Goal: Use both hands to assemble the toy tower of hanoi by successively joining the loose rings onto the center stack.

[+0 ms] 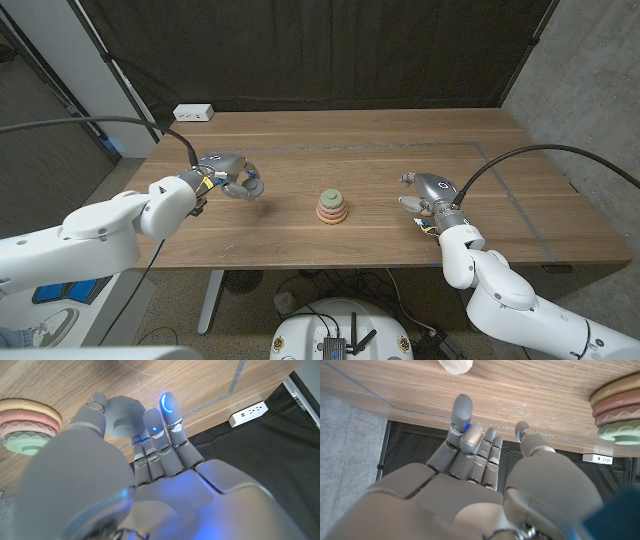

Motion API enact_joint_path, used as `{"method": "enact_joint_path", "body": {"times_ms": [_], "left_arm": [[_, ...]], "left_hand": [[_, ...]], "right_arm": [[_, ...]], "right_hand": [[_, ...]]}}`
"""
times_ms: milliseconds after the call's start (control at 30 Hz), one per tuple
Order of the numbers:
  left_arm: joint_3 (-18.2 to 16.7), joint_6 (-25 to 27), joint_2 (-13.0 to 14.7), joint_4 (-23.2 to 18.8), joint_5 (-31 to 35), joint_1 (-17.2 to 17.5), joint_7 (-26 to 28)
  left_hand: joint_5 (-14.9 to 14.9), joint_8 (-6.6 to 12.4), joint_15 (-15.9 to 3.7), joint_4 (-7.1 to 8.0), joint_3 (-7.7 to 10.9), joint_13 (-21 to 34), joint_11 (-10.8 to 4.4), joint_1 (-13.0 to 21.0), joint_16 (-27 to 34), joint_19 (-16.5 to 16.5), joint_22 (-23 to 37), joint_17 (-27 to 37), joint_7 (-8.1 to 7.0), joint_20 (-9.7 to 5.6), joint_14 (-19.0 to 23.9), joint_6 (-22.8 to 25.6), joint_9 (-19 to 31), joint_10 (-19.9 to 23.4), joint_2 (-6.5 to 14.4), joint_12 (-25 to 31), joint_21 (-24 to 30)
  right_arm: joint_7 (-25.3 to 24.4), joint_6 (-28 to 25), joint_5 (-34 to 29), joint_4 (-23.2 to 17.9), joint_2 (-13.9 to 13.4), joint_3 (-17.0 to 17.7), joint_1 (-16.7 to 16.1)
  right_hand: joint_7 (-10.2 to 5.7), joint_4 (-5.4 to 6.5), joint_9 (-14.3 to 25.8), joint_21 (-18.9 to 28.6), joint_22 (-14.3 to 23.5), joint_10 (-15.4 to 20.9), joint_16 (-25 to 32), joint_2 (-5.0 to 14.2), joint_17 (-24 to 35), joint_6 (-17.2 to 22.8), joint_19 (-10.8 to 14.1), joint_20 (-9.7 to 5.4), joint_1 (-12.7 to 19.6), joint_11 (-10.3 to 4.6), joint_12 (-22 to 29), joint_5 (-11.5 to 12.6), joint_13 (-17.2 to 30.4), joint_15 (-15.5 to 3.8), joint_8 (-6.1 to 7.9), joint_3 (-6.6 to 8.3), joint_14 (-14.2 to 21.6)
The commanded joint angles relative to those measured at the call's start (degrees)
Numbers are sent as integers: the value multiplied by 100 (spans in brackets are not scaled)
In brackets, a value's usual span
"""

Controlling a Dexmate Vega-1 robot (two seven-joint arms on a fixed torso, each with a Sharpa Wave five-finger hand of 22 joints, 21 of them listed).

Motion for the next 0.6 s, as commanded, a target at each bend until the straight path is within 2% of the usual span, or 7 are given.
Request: {"method": "enact_joint_path", "body": {"times_ms": [33,600], "left_arm": [[-414,-235,90,2,-184,174,-65],[-179,-924,-186,257,59,-141,-224]], "left_hand": [[44,-10,-246,-16,-13,27,-304,-8,14,15,10,44,-14,-750,47,72,15,372,61,-32,-3],[55,-37,-247,-24,-25,67,-311,9,-54,9,12,16,-18,-751,15,97,32,405,65,-79,-2]], "right_arm": [[-9,-88,13,-28,-11,-20,-23],[-103,-249,19,-118,-2,-31,-66]], "right_hand": [[1,-22,15,32,20,78,9,5,14,73,55,-466,24,-9,44,51,30,-295,1,45,22],[14,-27,18,29,21,72,10,5,15,83,58,-466,22,-16,23,61,40,-294,-5,50,25]]}}
